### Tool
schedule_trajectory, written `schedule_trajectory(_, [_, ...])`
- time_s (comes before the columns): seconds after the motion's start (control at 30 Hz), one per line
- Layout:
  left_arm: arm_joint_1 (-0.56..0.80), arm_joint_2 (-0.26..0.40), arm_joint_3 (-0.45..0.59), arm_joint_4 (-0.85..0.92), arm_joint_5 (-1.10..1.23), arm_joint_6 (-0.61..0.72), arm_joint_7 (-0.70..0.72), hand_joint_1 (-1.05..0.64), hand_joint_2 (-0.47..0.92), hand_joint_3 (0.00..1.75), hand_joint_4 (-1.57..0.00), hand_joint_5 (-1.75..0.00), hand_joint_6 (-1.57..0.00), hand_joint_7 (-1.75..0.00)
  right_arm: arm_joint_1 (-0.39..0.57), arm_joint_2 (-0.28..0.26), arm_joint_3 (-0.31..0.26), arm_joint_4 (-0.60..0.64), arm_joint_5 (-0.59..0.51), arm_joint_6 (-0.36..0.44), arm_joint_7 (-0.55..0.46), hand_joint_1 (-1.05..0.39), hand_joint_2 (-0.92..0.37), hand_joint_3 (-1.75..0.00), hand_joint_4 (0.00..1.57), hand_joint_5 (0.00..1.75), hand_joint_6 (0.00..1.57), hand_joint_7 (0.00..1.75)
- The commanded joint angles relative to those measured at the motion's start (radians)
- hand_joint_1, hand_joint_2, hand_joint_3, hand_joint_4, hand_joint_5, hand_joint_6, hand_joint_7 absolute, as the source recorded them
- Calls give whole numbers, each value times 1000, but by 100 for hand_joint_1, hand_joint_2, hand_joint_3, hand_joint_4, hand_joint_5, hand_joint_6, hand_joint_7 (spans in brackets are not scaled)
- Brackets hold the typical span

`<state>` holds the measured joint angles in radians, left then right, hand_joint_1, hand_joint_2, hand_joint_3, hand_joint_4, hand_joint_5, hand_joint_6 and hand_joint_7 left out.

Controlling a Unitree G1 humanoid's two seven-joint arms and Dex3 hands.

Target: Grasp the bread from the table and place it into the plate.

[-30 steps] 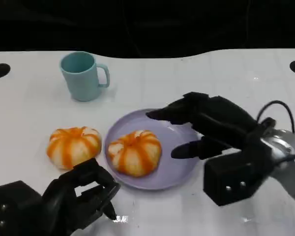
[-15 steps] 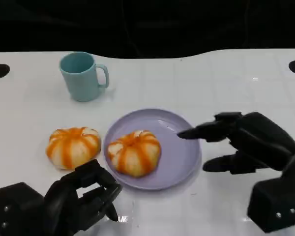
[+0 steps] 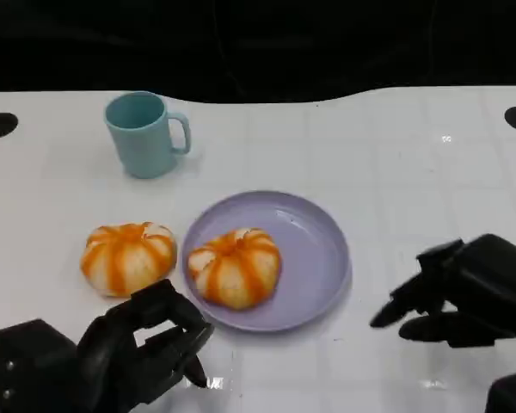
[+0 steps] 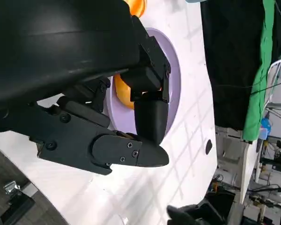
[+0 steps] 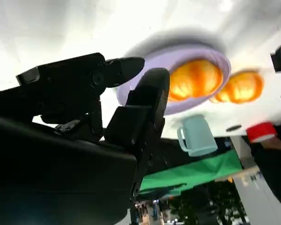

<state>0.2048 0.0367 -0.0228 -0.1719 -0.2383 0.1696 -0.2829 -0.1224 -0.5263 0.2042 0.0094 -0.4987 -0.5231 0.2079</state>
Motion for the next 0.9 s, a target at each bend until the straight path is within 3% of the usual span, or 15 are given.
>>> schedule_trajectory(0.03, [0,16,10,-12,-3,0,1,-55,92,25,-73,-175,-67,-151,42,-40,-18,-51,-10,47,41,-23,-84,-25,80,150,118,28])
schedule_trajectory(0.13, [0,16,12,-10,-8,0,-3,-55,92,26,-73,-175,-67,-151,61,-42,-15,-60,-11,61,51,-21,-61,-71,79,159,103,62])
schedule_trajectory(0.23, [0,20,13,-4,-6,-13,-9,-55,92,26,-72,-175,-67,-151,69,-34,-10,-49,-13,62,45,-19,-55,-90,79,167,94,87])
schedule_trajectory(0.33, [3,21,15,-10,-11,-5,-7,-55,92,27,-73,-175,-67,-151,70,-21,-2,-23,-24,45,20,-17,-51,-100,82,171,91,99])
schedule_trajectory(0.57, [5,27,18,-13,-12,3,-8,-54,92,27,-72,-175,-67,-151,56,9,10,60,-51,-14,-70,-17,-47,-104,83,174,87,110])
schedule_trajectory(0.7, [3,31,20,-6,-9,-2,-9,-54,92,27,-72,-175,-67,-151,39,24,17,124,-73,-50,-122,-17,-48,-108,84,175,75,132])
schedule_trajectory(0.9, [-1,31,24,-2,-14,2,-10,-54,92,26,-72,-175,-68,-150,21,25,26,163,-80,-64,-140,-18,-48,-109,83,175,73,135])
